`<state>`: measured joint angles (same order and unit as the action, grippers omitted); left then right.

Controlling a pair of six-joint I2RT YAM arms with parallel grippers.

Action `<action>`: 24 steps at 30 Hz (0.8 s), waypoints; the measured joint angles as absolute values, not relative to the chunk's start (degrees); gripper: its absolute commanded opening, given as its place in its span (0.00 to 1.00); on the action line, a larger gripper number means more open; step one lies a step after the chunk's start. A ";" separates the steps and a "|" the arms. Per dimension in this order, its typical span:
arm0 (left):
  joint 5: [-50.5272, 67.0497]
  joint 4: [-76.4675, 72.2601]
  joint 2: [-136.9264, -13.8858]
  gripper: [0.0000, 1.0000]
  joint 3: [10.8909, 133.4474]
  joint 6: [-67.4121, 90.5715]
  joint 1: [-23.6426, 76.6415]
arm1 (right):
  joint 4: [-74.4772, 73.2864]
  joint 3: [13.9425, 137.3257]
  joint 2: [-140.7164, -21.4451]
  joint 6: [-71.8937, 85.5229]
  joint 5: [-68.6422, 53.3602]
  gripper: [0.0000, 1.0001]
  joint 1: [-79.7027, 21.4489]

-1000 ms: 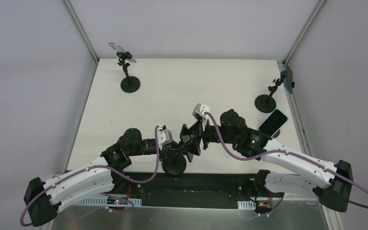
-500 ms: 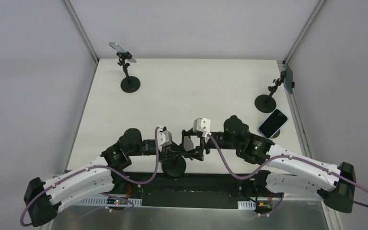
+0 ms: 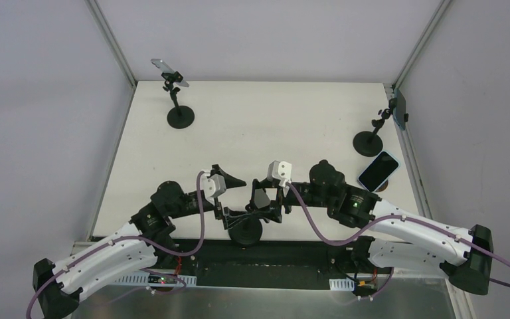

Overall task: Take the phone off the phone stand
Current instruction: Place the phone stand with the phone at the center of the board.

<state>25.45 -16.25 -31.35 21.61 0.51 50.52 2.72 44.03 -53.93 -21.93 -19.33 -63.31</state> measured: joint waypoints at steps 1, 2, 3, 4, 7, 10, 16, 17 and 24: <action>25.61 -16.23 -30.72 1.00 21.61 0.54 50.52 | 2.70 44.03 -53.93 -21.98 -19.27 0.00 -63.31; 25.80 -16.08 -30.13 1.00 21.61 0.56 50.52 | 2.72 44.03 -53.93 -22.06 -18.85 0.04 -63.31; 26.00 -15.75 -29.50 1.00 21.61 0.64 50.52 | 2.72 44.03 -53.93 -22.09 -18.35 0.06 -63.33; 26.06 -15.44 -28.95 1.00 21.61 0.69 50.52 | 2.70 44.10 -53.95 -21.96 -17.63 0.07 -63.33; 24.95 -13.26 -26.37 1.00 21.61 1.15 50.52 | 1.61 45.52 -55.00 -20.49 -13.47 0.10 -63.51; 20.25 -10.39 -23.62 1.00 21.78 2.48 50.54 | 0.40 47.42 -56.84 -18.26 -7.44 0.10 -63.59; 9.23 -3.09 -20.16 1.00 22.83 4.16 50.52 | -0.91 49.25 -58.61 -16.01 4.60 0.17 -63.81; 8.12 -2.31 -19.77 1.00 22.94 4.34 50.52 | -0.99 49.52 -59.00 -15.75 6.24 0.24 -63.90; 3.97 0.05 -19.68 1.00 23.33 5.58 50.52 | -0.58 50.63 -61.28 -13.69 11.14 0.71 -64.36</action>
<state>3.97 0.05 -19.68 23.33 5.58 50.52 -0.58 50.63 -61.28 -13.69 11.14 -64.36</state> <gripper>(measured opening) 0.995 0.719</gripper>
